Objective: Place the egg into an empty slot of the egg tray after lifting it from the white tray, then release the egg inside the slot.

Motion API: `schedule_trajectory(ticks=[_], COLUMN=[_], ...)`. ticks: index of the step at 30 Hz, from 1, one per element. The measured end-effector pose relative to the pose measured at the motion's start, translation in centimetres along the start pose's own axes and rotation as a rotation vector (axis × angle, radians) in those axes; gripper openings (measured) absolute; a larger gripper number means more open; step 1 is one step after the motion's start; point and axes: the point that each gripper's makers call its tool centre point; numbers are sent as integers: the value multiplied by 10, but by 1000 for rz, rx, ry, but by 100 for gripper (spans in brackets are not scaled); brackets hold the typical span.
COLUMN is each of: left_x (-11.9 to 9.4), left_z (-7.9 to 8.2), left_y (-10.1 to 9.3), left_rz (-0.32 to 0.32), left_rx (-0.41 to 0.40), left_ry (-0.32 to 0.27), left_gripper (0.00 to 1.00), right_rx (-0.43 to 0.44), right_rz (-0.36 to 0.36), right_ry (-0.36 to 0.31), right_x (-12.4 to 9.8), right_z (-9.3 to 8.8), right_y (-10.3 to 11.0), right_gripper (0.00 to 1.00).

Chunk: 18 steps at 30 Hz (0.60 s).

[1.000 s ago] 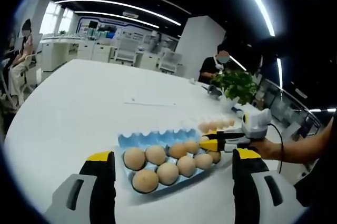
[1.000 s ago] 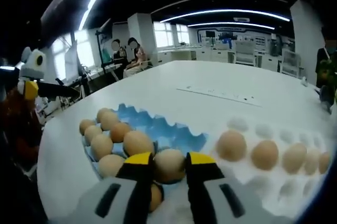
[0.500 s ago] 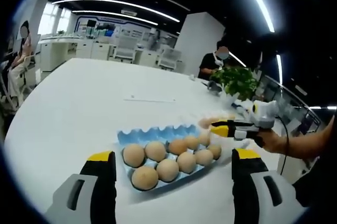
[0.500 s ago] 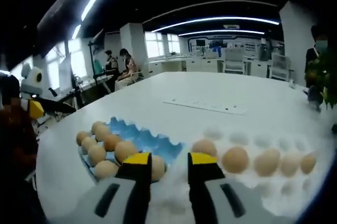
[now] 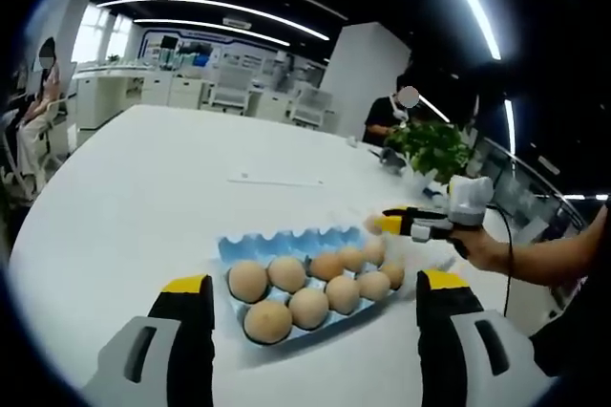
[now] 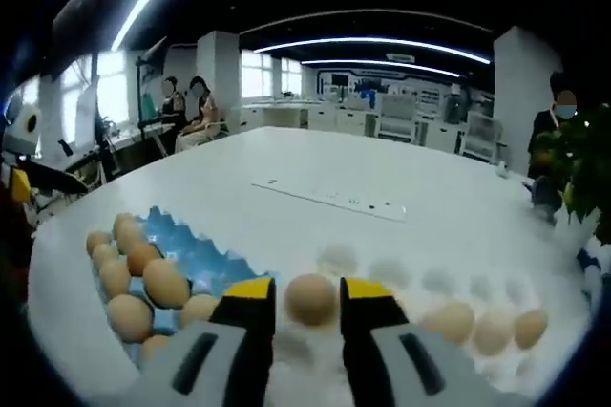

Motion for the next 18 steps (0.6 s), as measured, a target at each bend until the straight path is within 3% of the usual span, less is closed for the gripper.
schedule_trajectory(ticks=[4,5,6,13,18], left_x=[-2,-2,-3,-5,-5], left_z=[1,1,1,1,2], left_y=[2,2,3,6,9], left_rz=[4,3,5,9,0], left_rx=[-2,-3,-4,-2,-4], left_ry=[-3,-4,-5,-4,-3], left_gripper=[87,87,87,86,86], right_rx=[-71,-99,-147,-91,-46], right_rz=[-12,24,-2,-1,-18], right_ry=[90,54,56,70,6], right_x=[11,14,15,10,-1], right_z=[-17,-12,-12,-10,16], right_y=[-3,4,1,-1,-1], right_gripper=[26,26,25,24,24])
Point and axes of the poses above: the point that each gripper's makers call its tool centre point, and the gripper's own axes: x roughly forward along the fingers, y roughly to its left, z roughly out of its top, and after that the axes turned 8 degrees about -z, right-handed
